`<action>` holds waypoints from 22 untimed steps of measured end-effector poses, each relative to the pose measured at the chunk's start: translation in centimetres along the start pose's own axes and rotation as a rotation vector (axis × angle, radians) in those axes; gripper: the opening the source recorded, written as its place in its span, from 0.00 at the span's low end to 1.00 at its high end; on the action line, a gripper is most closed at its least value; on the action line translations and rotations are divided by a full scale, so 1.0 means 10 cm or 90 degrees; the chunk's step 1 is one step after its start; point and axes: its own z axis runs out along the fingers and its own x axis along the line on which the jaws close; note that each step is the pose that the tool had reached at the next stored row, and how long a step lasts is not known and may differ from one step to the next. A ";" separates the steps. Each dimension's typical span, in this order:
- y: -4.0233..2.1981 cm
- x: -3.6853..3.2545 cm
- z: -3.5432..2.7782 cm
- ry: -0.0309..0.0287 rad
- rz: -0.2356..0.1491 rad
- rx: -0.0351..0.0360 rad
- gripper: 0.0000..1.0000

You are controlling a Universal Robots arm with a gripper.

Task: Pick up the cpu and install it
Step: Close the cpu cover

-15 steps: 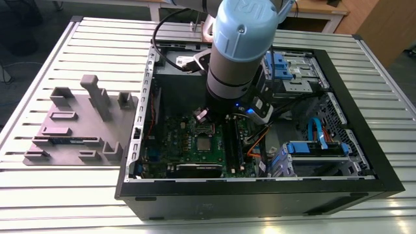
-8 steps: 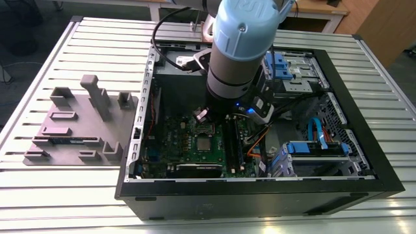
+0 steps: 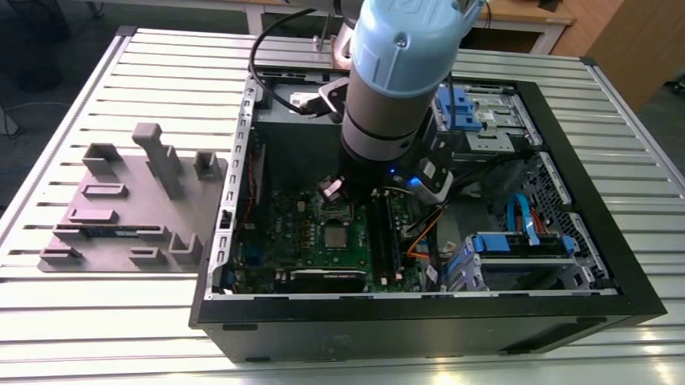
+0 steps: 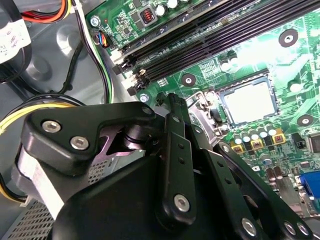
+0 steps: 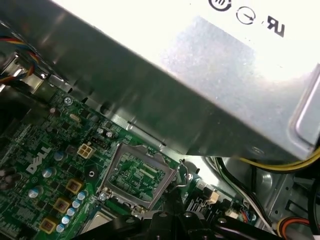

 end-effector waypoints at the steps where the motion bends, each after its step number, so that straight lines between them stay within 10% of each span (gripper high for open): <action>1: -0.004 0.002 -0.007 0.0000 0.000 0.0000 0.11; 12: -0.134 0.080 -0.085 -0.0058 0.000 -0.0096 0.11; 22: -0.267 0.158 -0.136 -0.0166 0.000 -0.0275 0.11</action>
